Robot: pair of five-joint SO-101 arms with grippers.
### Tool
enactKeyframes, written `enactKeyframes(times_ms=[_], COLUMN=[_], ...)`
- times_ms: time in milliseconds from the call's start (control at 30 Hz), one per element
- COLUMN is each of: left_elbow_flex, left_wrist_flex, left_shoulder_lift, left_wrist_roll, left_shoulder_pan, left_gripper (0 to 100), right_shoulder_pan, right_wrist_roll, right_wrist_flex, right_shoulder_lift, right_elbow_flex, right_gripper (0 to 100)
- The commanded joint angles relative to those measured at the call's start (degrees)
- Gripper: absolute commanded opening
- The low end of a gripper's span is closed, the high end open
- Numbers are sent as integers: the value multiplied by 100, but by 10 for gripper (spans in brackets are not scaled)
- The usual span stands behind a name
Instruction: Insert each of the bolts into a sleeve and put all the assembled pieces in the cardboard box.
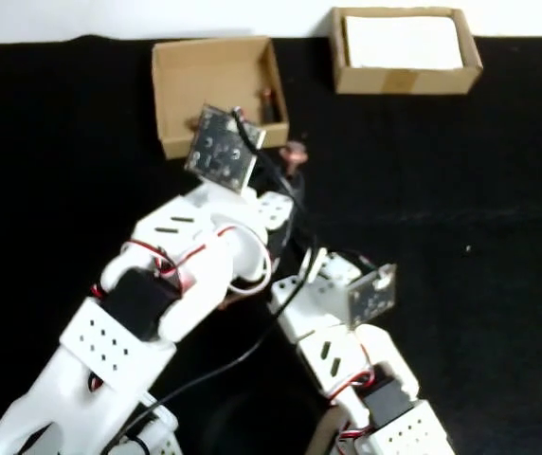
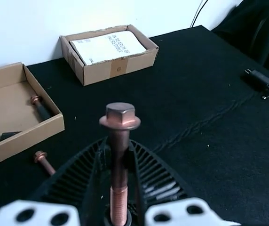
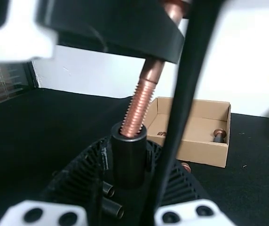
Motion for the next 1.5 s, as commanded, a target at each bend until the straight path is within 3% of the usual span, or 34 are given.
enactKeyframes(times_ms=[0,500,833,1033,1200,1467], left_elbow_flex=[-259,347,382,391,391,136], left_wrist_flex=[-97,-35,932,1495,1574,2804], left_shoulder_lift=[13,-75,-760,-831,-822,-875], left_wrist_roll=[-132,-132,-651,-862,-484,-809], left_shoulder_pan=[-101,-66,-48,356,-66,-338], left_gripper=[9,9,9,56,144,168], right_shoulder_pan=[-48,-31,-31,-31,-31,-13], right_wrist_roll=[-26,-26,-26,-26,-9,-18], right_wrist_flex=[-84,-84,-75,119,119,119], right_shoulder_lift=[22,22,22,13,-22,13], right_elbow_flex=[760,760,760,760,760,760], right_gripper=[6,6,6,6,6,6])
